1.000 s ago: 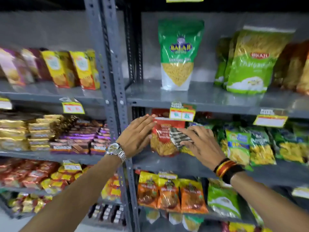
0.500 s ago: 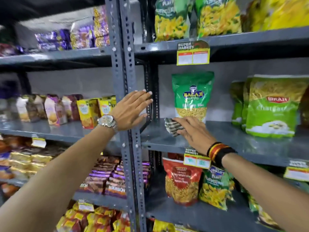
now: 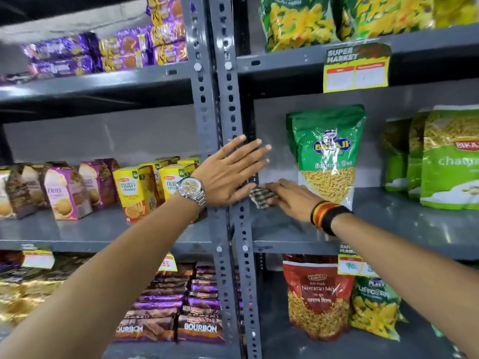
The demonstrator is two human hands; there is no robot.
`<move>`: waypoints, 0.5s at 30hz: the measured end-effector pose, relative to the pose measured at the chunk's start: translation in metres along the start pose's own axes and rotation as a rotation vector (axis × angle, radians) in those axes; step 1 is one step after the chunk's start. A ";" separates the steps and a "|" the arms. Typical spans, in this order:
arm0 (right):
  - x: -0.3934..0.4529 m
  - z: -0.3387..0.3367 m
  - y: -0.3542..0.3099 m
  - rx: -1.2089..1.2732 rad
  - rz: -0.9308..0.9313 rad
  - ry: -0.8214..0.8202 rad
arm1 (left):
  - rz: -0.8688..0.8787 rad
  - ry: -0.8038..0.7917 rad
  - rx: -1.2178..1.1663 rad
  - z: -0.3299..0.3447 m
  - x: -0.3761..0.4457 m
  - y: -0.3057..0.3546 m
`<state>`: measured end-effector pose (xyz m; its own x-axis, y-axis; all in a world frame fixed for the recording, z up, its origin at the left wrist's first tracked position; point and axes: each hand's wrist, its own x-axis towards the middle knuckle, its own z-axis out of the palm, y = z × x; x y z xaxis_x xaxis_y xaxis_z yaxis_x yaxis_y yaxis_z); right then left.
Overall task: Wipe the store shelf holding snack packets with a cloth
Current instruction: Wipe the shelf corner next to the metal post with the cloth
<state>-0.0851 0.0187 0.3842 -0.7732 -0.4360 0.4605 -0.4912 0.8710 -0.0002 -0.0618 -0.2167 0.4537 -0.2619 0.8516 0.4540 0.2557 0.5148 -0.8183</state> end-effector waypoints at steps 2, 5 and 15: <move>0.027 0.007 0.000 0.023 0.053 -0.088 | 0.001 0.026 -0.001 0.004 -0.001 -0.001; 0.068 0.019 0.006 0.034 0.112 -0.180 | 0.004 0.038 -0.006 0.007 -0.001 -0.003; 0.158 0.078 0.065 -0.002 0.161 -0.263 | -0.015 0.069 0.015 0.014 0.000 -0.001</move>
<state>-0.2708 -0.0113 0.3881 -0.9183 -0.3360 0.2094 -0.3537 0.9339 -0.0526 -0.0754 -0.2183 0.4498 -0.2004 0.8486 0.4895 0.2377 0.5269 -0.8160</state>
